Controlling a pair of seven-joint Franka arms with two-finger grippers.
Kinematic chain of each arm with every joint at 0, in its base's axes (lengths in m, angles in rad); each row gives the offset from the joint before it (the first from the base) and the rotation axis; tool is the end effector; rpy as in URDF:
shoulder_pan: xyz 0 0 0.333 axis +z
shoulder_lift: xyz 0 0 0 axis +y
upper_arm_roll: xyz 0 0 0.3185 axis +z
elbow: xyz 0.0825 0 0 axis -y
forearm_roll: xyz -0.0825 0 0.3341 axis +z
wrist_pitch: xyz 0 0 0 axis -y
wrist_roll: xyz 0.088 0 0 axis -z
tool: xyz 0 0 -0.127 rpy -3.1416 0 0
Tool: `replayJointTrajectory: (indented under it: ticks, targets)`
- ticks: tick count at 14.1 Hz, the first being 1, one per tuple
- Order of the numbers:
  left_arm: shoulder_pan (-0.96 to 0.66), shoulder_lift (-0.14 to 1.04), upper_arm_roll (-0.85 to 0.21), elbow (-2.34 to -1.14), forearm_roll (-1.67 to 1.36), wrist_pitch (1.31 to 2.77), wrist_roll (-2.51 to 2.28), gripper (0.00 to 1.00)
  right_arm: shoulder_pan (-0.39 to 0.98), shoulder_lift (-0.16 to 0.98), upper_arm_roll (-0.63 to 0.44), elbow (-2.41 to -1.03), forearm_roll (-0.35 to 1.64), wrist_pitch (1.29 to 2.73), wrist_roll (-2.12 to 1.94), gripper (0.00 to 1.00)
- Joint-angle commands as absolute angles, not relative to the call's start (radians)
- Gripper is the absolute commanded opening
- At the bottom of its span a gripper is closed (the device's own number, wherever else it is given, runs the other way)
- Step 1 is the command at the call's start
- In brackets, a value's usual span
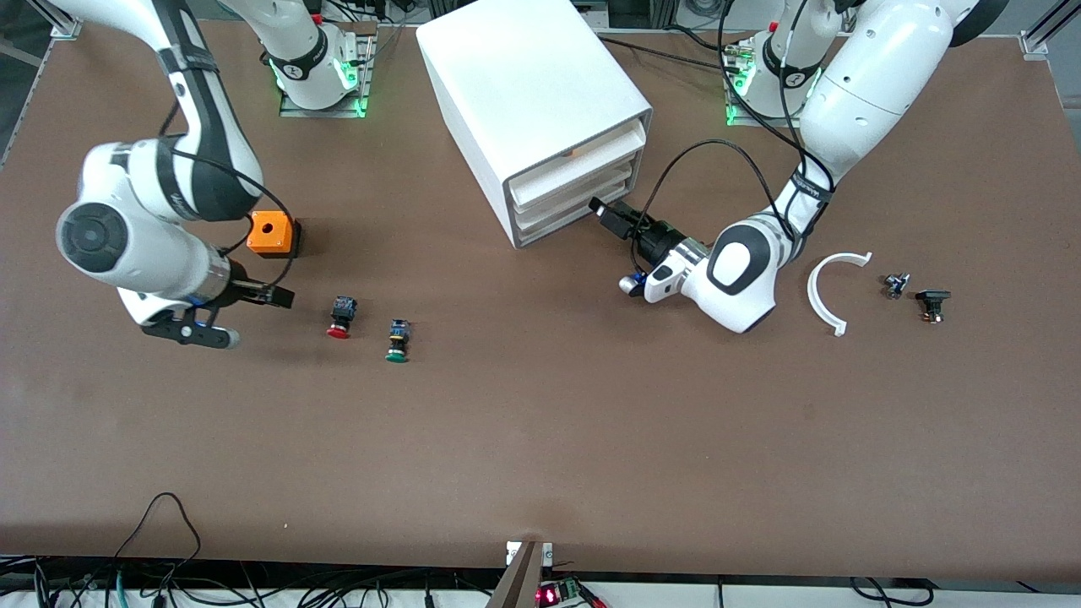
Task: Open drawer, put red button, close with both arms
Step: 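Grasp the drawer handle with the left gripper while the right gripper lowers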
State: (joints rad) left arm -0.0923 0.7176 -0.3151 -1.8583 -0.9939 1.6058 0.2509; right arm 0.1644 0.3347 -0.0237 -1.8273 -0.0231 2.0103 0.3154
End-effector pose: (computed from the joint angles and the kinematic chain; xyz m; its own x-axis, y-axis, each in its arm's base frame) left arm 0.4449 -0.2946 0.2039 0.6079 -0.4674 -0.6419 0.3752 -0.5433 0.7510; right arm 0.5682 0.0796 0.3502 0.9769 -0.1652 -0.1354 -0.1565 -0.9850 0.0725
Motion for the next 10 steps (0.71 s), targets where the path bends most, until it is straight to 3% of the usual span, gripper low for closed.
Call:
replayJointTrajectory:
  ticks: [1,6,7,8,9,10]
  targets:
    - [-0.107,0.701,-0.333,-1.923,-1.060,1.608,0.333,0.99,0.218,0.368,-0.025,-1.847,-0.012,2.063,0.295,1.00]
    - [-0.138,0.703,-0.333,-1.977,-1.121,1.643,0.414,0.98,0.229,0.397,-0.005,-1.966,-0.017,2.253,0.138,1.00]
    - [-0.138,0.703,-0.333,-1.977,-1.123,1.644,0.414,0.84,0.229,0.397,-0.003,-1.983,-0.017,2.267,0.137,1.00]
    - [-0.138,0.703,-0.333,-1.977,-1.123,1.644,0.417,0.54,0.229,0.397,-0.003,-2.009,-0.017,2.293,0.137,1.00]
    - [-0.138,0.703,-0.331,-1.977,-1.121,1.644,0.419,0.17,0.229,0.397,-0.002,-2.038,-0.018,2.325,0.137,1.00]
    - [-0.138,0.703,-0.331,-1.976,-1.121,1.644,0.419,0.00,0.229,0.397,-0.003,-2.068,-0.020,2.365,0.135,1.00]
